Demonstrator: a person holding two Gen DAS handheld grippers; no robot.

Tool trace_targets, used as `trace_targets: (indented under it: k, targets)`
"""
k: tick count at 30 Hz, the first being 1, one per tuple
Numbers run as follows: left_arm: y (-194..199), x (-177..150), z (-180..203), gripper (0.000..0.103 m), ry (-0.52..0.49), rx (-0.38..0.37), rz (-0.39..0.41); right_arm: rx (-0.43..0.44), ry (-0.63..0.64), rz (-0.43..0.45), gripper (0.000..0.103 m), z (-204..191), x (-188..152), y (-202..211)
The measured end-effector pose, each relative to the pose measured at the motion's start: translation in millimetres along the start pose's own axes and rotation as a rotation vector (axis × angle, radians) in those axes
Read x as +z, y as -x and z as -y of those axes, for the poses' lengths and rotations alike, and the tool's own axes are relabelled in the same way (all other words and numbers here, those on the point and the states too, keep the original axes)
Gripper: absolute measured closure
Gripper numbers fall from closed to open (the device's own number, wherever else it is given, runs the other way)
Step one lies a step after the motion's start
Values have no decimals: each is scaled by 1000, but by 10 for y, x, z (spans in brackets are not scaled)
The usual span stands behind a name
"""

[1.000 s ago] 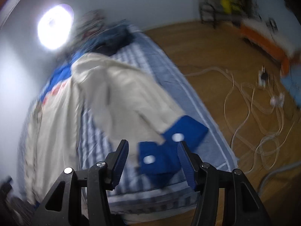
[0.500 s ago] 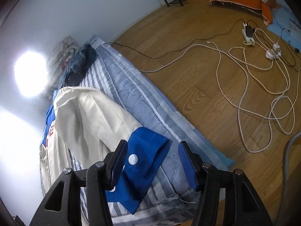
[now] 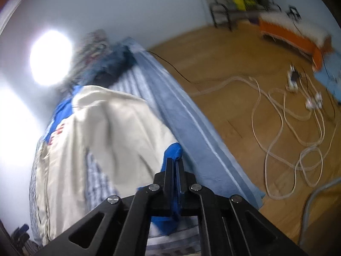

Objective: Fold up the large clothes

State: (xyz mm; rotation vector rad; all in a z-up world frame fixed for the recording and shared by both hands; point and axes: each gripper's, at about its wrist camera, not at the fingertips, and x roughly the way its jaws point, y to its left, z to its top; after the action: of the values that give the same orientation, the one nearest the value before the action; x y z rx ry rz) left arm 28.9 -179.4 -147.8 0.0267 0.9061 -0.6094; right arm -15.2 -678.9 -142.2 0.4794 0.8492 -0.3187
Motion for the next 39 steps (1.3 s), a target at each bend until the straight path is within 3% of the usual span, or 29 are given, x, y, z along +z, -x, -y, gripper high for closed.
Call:
trace_targets:
  k: [8, 14, 20, 24, 30, 39]
  targets:
    - [75, -30, -190, 54, 36, -25, 17, 139, 125, 60, 103, -773, -52, 466]
    - [148, -40, -388, 54, 90, -24, 39, 269, 337, 32, 103, -1682, -328, 643]
    - [178, -63, -549, 54, 150, -24, 48, 412, 596, -83, 103, -2542, -914, 645]
    - [174, -98, -670, 54, 216, -35, 50, 491, 777, -244, 103, -2969, -1534, 443]
    - [45, -132, -771, 54, 283, -80, 11, 482, 983, -437, 103, -3066, -2305, 109]
    - [-440, -116, -601, 54, 328, -218, -105, 577, 1003, -477, 103, -2694, -2239, 377]
